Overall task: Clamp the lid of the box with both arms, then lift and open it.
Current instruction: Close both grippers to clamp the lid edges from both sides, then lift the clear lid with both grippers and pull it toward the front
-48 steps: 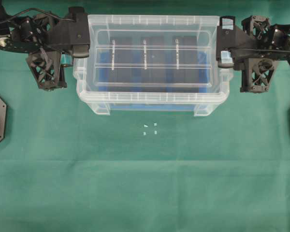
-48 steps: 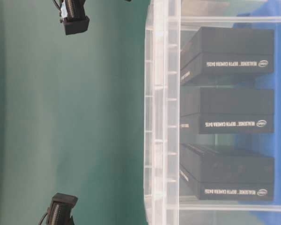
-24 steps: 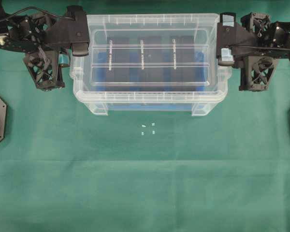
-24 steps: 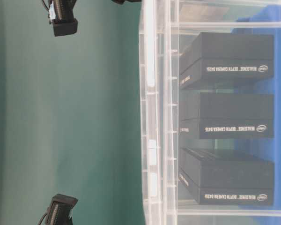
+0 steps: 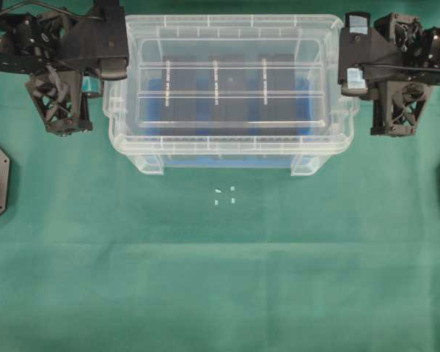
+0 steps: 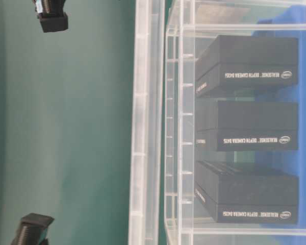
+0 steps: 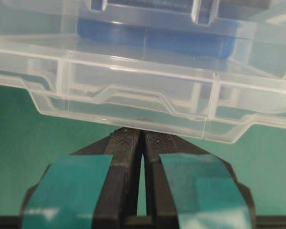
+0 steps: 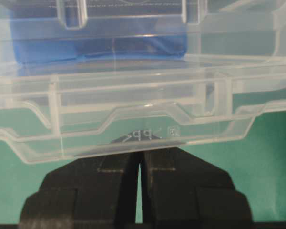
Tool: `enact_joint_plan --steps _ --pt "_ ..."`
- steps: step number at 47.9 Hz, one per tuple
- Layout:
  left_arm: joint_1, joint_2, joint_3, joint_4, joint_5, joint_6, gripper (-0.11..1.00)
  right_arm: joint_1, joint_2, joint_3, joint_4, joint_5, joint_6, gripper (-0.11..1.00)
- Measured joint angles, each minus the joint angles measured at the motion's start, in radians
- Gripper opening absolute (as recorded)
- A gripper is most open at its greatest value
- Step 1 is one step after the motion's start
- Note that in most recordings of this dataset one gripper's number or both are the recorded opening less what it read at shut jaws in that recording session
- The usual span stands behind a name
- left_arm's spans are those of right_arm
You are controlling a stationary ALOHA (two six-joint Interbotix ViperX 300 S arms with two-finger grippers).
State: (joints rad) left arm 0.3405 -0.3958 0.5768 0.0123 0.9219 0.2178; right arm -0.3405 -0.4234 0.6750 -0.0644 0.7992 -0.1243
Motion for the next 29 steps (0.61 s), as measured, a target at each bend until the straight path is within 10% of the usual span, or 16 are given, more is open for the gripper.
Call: enact_joint_plan --steps 29 --pt "-0.029 -0.018 -0.043 0.0 0.069 -0.014 0.01 0.031 -0.008 -0.054 0.0 0.066 0.0 0.0"
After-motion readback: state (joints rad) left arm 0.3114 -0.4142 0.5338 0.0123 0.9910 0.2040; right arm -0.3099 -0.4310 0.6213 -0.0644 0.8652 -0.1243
